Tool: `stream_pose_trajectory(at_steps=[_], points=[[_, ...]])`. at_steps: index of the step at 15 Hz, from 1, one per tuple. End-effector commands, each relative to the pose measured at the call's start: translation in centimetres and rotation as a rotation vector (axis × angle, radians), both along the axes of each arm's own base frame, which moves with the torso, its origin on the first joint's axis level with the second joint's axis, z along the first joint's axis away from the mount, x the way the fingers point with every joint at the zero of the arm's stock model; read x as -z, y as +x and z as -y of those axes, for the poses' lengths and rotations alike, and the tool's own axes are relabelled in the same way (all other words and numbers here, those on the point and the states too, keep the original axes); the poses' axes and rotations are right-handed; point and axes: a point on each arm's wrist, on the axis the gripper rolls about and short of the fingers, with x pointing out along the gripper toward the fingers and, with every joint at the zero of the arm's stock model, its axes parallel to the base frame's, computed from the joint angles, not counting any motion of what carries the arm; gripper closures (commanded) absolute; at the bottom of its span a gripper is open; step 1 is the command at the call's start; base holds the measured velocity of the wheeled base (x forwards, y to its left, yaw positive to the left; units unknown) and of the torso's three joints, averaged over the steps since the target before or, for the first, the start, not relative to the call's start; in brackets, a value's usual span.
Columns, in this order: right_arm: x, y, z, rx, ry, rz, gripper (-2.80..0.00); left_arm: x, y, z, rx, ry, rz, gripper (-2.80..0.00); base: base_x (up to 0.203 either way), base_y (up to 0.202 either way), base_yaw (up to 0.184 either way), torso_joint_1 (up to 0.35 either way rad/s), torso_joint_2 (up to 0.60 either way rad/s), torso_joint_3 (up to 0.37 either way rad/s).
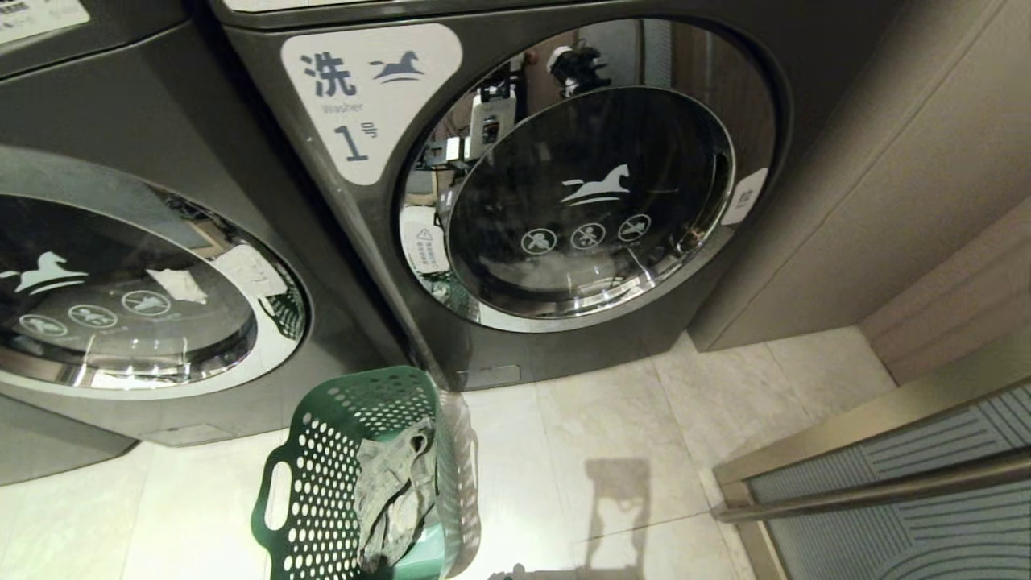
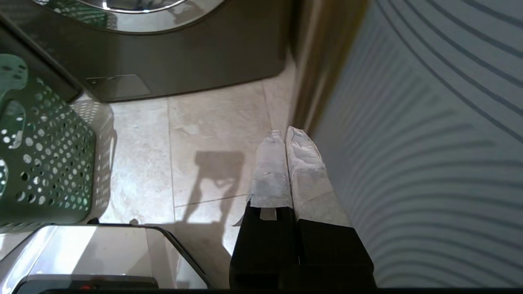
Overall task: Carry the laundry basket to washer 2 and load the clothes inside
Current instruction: Open the lid of the washing machine
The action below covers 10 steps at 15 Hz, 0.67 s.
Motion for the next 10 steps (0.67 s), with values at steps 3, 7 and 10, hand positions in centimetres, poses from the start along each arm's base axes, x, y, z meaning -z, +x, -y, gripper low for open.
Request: stream_pose_trajectory(at_steps=[3,7,10], points=[[0.0,0.01,0.0,0.0,0.0,-0.002,0.0,0.02,0.0,0.0,-0.001,-0.001,-0.001,0.0,0.0,-0.001,-0.021,0.0,0.0,0.001],[0.0,0.01,0.0,0.0,0.0,-0.001,0.0,0.02,0.0,0.0,-0.001,-0.001,-0.001,0.0,0.0,0.0,0.0,0.0,0.0,0.0],[0.0,0.0,0.0,-0.002,0.0,-0.001,0.0,0.02,0.0,0.0,-0.001,-0.001,-0.001,0.0,0.0,0.0,0.0,0.0,0.0,0.0]])
